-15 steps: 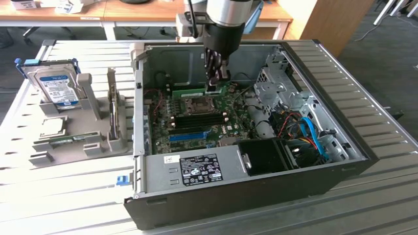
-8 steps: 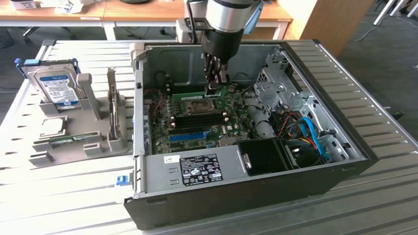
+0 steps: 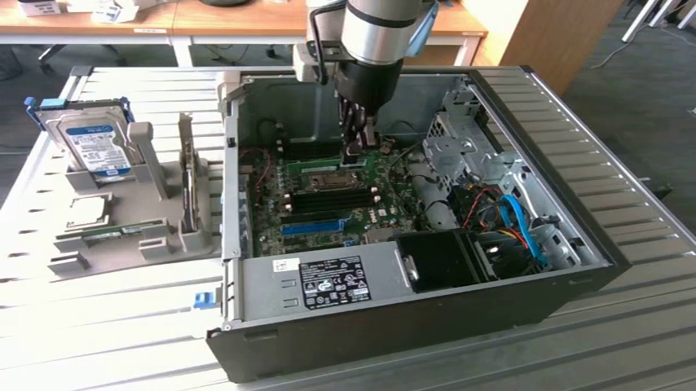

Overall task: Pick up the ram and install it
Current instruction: 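Insert the ram into the slot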

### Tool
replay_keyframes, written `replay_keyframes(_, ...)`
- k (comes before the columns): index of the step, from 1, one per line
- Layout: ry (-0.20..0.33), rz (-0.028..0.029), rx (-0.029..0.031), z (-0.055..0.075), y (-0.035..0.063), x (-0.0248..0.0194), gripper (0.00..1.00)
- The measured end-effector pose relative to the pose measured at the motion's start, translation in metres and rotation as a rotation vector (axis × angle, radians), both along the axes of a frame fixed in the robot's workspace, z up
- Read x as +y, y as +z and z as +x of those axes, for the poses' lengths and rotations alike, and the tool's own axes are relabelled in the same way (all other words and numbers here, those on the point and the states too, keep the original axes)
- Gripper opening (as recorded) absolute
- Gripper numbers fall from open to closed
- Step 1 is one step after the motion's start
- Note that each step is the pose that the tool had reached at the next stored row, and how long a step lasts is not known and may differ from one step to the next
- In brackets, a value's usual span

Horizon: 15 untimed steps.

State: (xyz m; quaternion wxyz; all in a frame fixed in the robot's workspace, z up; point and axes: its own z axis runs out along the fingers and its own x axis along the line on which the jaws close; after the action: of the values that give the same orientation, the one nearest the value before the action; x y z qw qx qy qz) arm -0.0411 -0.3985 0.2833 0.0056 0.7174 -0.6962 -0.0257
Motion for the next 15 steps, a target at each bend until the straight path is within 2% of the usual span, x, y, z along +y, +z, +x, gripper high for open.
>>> replay_keyframes(5, 0.0, 0.0, 0.0, 0.0004, 0.0, 0.0, 0.12)
replay_keyframes(10, -0.001, 0.0, 0.0, 0.0061, 0.0, 0.0, 0.12)
replay_keyframes(15, -0.021, 0.0, 0.0, 0.0062, -0.0003, 0.0, 0.12)
